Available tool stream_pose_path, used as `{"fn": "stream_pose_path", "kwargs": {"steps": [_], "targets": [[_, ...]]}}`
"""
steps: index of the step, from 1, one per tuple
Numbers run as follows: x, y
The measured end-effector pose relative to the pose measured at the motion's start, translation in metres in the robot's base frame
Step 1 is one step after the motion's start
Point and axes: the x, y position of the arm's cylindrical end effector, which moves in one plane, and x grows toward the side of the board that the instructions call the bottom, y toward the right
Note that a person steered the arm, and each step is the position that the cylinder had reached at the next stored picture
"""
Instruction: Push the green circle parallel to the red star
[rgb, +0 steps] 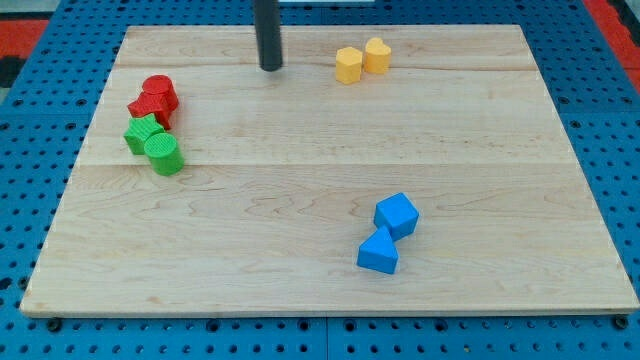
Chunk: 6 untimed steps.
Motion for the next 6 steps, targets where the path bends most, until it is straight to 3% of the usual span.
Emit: {"fn": "stream_pose_path", "kwargs": {"steps": [1,2,3,4,5,6], "targets": [[0.001,-0.074],[0.042,-0.117],[0.137,-0.109],[0.181,-0.106],[0.181,-0.103],[0.2,-0.059]]}}
